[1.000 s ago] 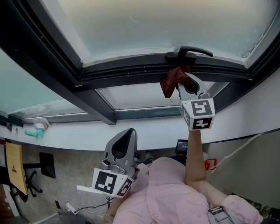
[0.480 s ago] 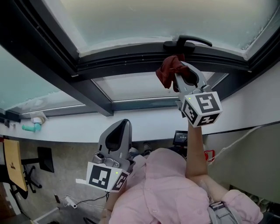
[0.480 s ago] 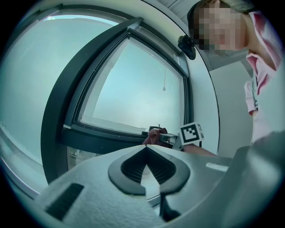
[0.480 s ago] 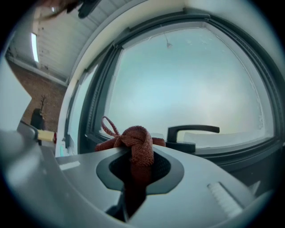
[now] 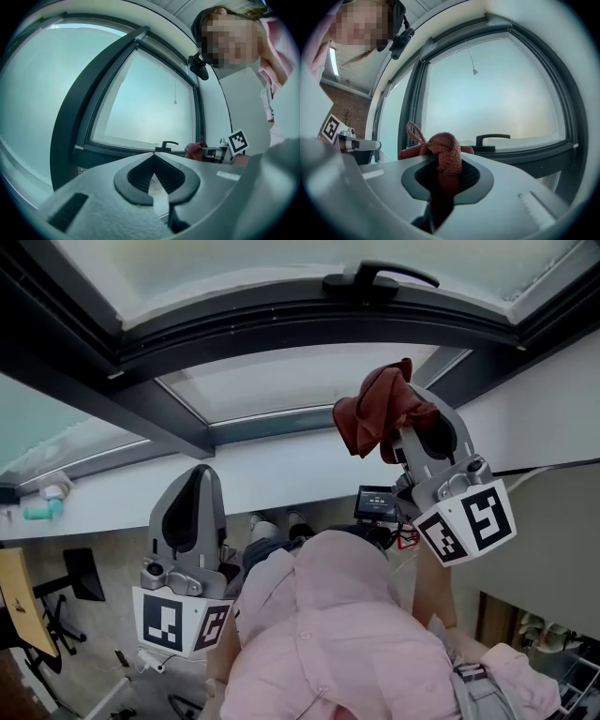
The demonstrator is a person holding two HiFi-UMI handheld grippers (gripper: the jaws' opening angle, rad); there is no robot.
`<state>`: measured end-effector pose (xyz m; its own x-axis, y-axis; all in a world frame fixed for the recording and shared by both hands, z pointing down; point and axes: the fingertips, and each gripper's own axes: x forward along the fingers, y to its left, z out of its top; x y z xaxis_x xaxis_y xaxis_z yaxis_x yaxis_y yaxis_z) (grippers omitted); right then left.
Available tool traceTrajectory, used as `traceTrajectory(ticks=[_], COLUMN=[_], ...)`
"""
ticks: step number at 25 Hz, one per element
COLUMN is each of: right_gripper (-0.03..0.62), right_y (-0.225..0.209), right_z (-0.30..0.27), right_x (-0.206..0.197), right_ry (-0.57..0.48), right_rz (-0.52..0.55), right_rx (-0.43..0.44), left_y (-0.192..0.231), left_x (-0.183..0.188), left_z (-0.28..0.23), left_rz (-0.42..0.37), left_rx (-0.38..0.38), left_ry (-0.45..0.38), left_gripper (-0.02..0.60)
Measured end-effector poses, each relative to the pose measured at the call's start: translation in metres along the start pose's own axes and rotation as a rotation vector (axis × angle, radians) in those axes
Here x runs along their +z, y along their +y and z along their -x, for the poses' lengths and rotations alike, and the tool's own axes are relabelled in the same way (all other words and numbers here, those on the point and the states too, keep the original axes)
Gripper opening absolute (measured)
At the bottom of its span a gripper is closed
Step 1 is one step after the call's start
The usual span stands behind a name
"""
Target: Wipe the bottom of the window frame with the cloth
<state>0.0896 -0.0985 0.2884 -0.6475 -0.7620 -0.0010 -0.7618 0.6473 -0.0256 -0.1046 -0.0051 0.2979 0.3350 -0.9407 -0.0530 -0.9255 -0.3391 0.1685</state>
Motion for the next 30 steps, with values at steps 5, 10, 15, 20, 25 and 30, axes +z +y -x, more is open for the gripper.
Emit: traceTrajectory(ticks=[5,10,15,20,25,30], right_gripper=[0.057,0.057,0.057,0.057,0.057,0.057], right_y=[0.023,0.059,0.131,0.198,0.238,0.245], right_z=[0.02,0.009,-0.053,-0.139,-0.212,-0.256], right_x=[-0.019,-0.056,-0.065,-0.065,-0.073,-0.089], right_ry=[0.033,0.115,0.122,0.082,0.066,0.09], right_rz=[0.006,0.008,0.012,0.079,0.107,0.078], right_rx=[-0.032,-0.034,0.092,0.203,0.235,0.19], left_y=[-0.003,0.006,0.024,0.049,0.078,0.112], left_x=[-0.005,-0.014,-0.019,-0.015,-0.006,-0.017], left_z=[0.007,0.018,0.029,0.045,0.061,0.079], left_rz=[-0.017,-0.037,-0.054,-0.013,-0.025,-0.029], left_rx=[-0.106,-0.2,-0.272,-0.3,-0.299,-0.278], left_ry=[0.006,0.036,0.128,0.133,0.1,0.141], left_gripper=[-0.003,-0.002,-0.002,-0.002,-0.001,0.0])
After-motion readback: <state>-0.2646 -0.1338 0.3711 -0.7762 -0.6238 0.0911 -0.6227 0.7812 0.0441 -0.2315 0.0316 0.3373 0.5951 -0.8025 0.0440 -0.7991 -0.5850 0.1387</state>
